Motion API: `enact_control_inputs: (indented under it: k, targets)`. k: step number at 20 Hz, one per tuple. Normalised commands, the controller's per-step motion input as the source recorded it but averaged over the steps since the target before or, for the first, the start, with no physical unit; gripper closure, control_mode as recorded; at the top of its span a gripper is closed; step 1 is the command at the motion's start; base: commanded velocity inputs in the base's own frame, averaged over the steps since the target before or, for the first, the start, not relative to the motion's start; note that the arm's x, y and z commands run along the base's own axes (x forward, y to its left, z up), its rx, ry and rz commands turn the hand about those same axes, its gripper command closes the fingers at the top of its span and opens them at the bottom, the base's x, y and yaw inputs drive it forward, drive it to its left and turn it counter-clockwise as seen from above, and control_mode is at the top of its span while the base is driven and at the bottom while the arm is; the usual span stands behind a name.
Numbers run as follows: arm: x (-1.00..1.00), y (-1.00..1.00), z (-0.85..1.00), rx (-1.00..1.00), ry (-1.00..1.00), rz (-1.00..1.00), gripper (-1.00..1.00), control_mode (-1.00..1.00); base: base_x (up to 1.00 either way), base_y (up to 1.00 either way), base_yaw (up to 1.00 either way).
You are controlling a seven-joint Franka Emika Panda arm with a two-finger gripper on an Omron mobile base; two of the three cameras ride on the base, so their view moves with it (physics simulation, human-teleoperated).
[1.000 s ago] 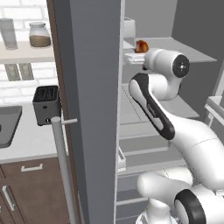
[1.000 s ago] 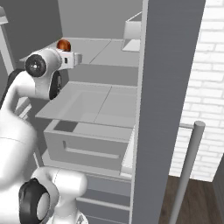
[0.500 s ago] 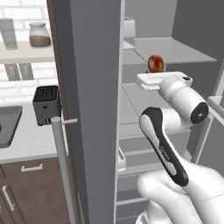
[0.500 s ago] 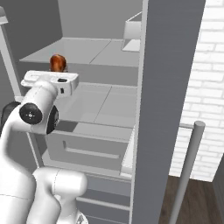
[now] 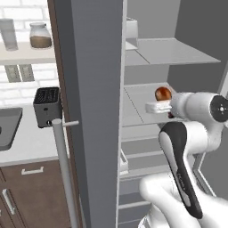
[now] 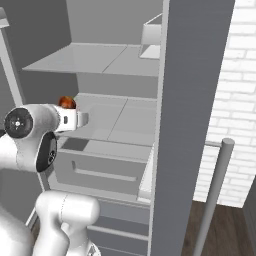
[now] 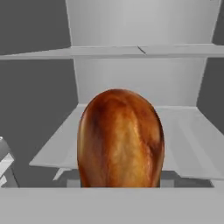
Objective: Place one cucumber and one chicken drumstick in each tupperware on the nearby counter, to pack two identical lunches.
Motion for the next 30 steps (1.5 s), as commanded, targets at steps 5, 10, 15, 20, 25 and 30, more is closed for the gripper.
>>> enact_control_inputs:
  k: [5,10,15,20,25,30]
  targets:
    - [0.04,0.0,-0.82,-0.25,0.98,-0.01,1.0,-1.0,0.0,0.0,0.0]
    - [0.0,0.0,-0.05,-0.04,0.09,0.0,1.0,-1.0,0.0,0.0,0.0]
    - [-0.76,-0.23,-0.3,0.0,0.01,0.0,1.0,-1.0,0.0,0.0,0.0]
    - [-0.9,-0.23,-0.11,0.0,-0.04,0.0,1.0,-1.0,0.0,0.0,0.0]
    - [-0.69,-0.08,0.0,0.0,-0.15,0.02,1.0,1.0,-0.2,-0.02,0.02]
    - [0.0,0.0,0.0,0.0,0.0,0.0,1.0,1.0,-1.0,0.0,0.27]
